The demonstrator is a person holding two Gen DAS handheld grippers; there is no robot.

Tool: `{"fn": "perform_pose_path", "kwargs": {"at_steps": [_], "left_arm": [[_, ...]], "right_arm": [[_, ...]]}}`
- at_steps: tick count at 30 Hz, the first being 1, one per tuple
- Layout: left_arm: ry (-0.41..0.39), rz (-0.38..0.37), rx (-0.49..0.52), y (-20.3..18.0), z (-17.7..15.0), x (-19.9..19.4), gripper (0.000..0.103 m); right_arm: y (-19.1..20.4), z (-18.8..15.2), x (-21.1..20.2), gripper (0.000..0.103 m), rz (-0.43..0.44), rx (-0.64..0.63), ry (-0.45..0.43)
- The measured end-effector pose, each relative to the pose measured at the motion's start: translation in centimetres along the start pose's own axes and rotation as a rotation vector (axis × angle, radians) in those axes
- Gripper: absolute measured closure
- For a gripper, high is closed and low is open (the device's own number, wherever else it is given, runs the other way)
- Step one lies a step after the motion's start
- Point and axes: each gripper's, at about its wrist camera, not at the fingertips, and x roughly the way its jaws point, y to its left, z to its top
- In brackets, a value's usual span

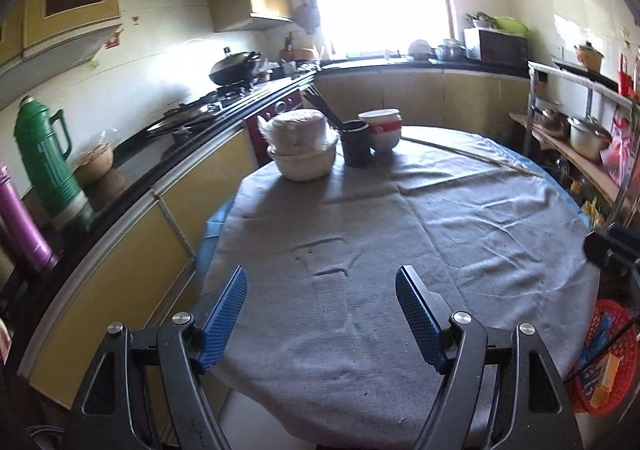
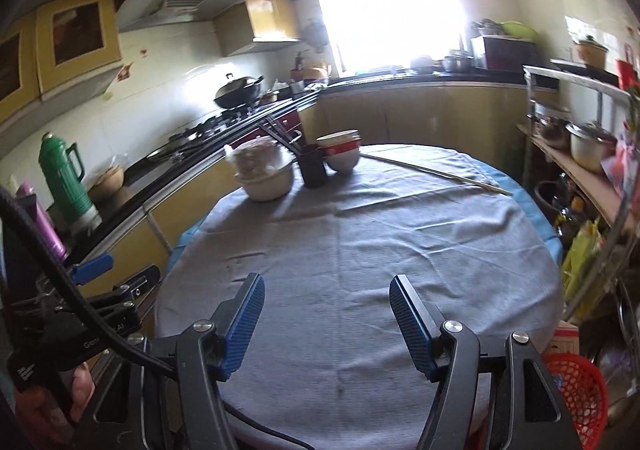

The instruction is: Collect trash

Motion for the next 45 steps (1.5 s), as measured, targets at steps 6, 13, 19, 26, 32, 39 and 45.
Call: {"fn": "perform_pose_path", "kwargs": {"at_steps": [6,13,19,26,32,39,45], "left_arm": [[-0.002,0.029,-0.058,0.7,-0.9,-2.5,0.026],[-0.023,0.073,-0.062,0.1,-2.5,-5.4,0.025],[-0.044,0.07,-0.087,0.6,-3.0,-7.9,0.025],[-0.075,0.078,-0.103,0.9,-3.5,-10.2,0.025],[-0.115,0.087,-0.113,1.0,-3.5,-12.0,0.013],[-0.148,0.09,-0.103,1.3,-3.6,-13.3,0.011],[-0.144,0.074,-0.114,1.7,-3.7,-13.6,0.011]], "right_arm": [[1.9,-0.8,-1.0,0.034,0.01,-0.052,-0.001],[2.4,-1.4,-2.9,0.034,0.029,-0.06,-0.014],[2.5,-2.1,-4.9,0.034,0.047,-0.019,-0.034],[3.1,-2.9,-7.6,0.034,0.049,-0.022,-0.064],[3.1,-3.4,-9.6,0.034,0.039,-0.017,-0.089],[3.2,-3.4,-10.3,0.034,0.033,0.013,-0.104],[3.9,-3.5,-10.8,0.034,0.031,0.009,-0.118]]}}
